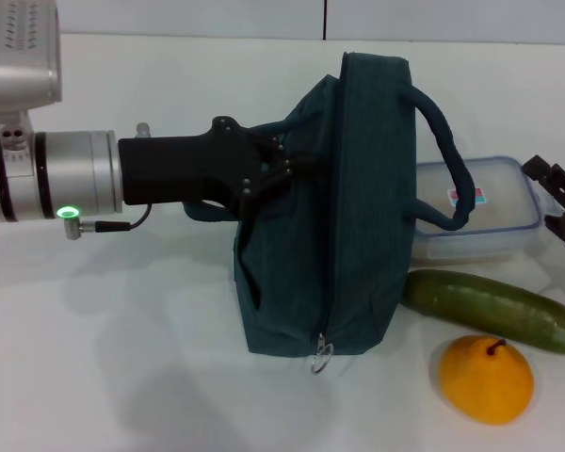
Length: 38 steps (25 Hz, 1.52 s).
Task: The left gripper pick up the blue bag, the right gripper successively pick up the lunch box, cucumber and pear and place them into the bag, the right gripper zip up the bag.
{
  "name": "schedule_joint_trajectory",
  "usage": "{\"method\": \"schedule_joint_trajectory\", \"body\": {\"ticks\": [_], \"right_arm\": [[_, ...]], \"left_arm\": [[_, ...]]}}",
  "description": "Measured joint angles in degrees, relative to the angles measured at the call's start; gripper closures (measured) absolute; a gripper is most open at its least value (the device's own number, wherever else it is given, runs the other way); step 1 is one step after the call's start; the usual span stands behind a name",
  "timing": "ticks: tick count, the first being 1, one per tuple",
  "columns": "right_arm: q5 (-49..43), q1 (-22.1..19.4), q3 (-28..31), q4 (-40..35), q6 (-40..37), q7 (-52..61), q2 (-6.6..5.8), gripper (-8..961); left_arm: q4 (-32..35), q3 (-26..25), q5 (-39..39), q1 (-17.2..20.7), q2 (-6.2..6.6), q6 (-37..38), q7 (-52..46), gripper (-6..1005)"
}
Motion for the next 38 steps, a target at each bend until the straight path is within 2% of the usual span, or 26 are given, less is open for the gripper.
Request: {"method": "schedule_joint_trajectory", "body": {"ticks": [3,11,30,38], "right_arm": [[-1.88,0.27,1.11,-0.04,-0.26,1.09,0.00,173],[-10.27,0.69,9.58,0.00,-0.53,1.46,0.00,204],[-10.80,1.68,11.52,-0.28,-0.16,0.66,0.00,277],[-10.97,2.23,11.74,-0.09,0.18,-1.57,0.00,456]], "left_arm": [[-0.02,0.04,0.00,0.05,-0.02,0.00,0.01,964],[-0.76,0.71,-0.31,-0.17,-0.04,0.00,0.04,964],[-1.40,0.81,-1.23,-0.09,-0.02,-0.18,0.04,964],[-1.40,0.81,-1.23,-0.19,0.14,-0.61,0.04,964]]}}
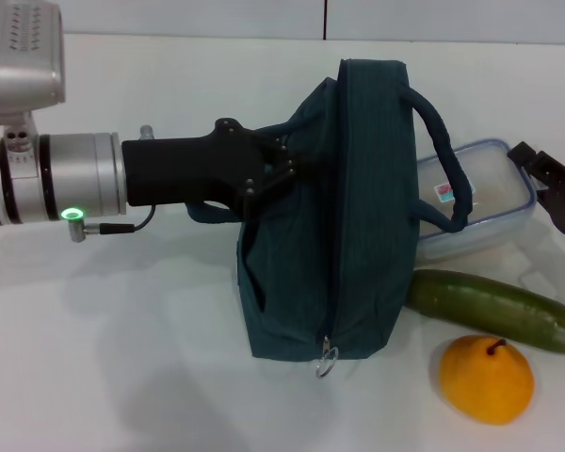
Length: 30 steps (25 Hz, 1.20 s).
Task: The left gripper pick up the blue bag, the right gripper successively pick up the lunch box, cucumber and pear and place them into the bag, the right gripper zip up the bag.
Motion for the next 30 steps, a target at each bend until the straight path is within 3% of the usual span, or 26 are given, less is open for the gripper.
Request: {"method": "schedule_joint_trajectory", "body": {"ticks": [3,8,30], "right_arm": [[0.00,0.05,0.02,-0.20,-0.07,-0.94,0.00,523],[0.03,0.25,0.03,-0.42,-1.00,-2.68,0.00,742],[0.09,-0.18,2.41,-1.01,-3.69,-5.88,0.00,749]], "left_arm": [[0.01,-0.02,0.00,-0.02,0.01,-0.02,0.00,964],[0.02,-0.15,0.00,-0.04,0.01,-0.02,0.00,964],[0.06,-0.35,-0.08,-0.04,0.00,-0.01,-0.28,964]]}}
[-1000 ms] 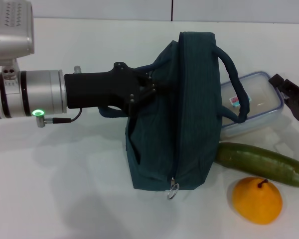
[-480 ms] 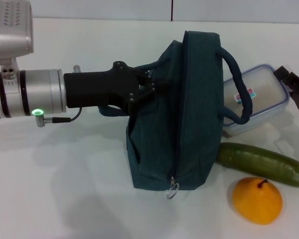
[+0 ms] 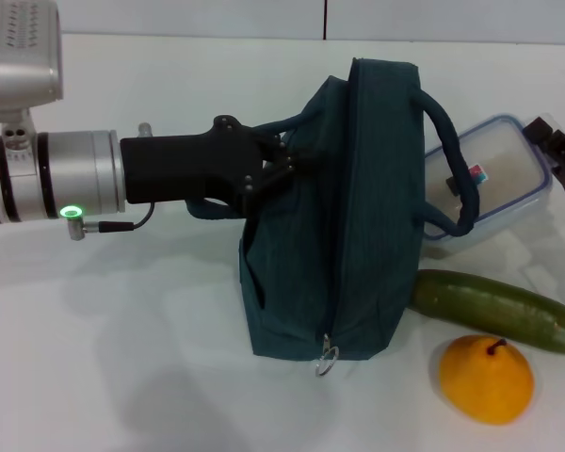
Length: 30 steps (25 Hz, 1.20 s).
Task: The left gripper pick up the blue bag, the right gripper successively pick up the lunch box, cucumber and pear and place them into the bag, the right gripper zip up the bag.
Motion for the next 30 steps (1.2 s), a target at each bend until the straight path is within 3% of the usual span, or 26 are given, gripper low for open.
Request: {"method": "schedule_joint_trajectory", "body": {"ticks": [20,30], "right_arm": [[0.15,-1.38,0.41,-2.01,-3.20,0.10,0.00,794],[-0.08,-2.91,-1.38,-7.81,-5.68,0.05,-0.24,803]], "left_arm": [[0.22,-0.09,0.02,0.00,0.18,0.00,-0.17,964],[0.48,-0.22,-1.55,0.24,0.26,0.38,-0.17,964]]}}
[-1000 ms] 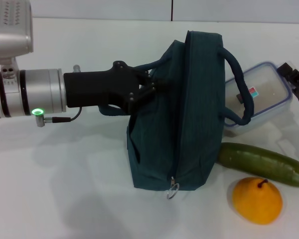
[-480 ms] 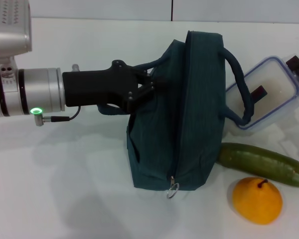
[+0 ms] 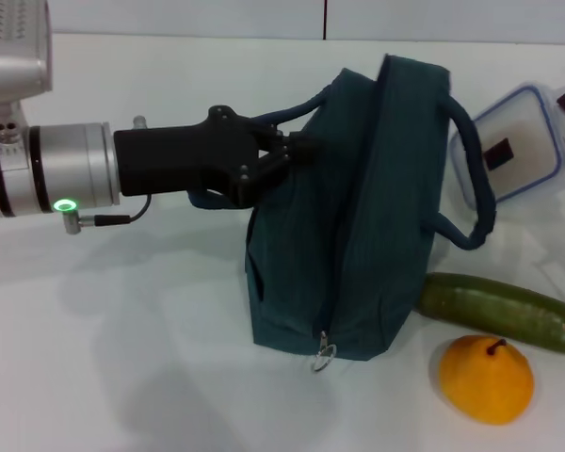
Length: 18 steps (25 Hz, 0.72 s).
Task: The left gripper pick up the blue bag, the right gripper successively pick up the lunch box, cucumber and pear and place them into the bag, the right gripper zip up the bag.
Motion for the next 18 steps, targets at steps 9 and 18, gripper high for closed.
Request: {"method": "schedule_joint_trajectory", "body": {"ticks": [9,18], "right_arm": [[-0.02,-1.02,-1.98,-4.25,-0.81,-0.09,-0.45,839],[-0.03,-2.43,-2.73,-8.05,-0.74,-0.23,-0.58,880]], "left_arm": [[0.17,-0.94,-1.76,-0.14,0.80,0.93,-2.33,964],[0.18,-0.92,-1.79,-0.30,0.70,0.91,-2.54,964]]}}
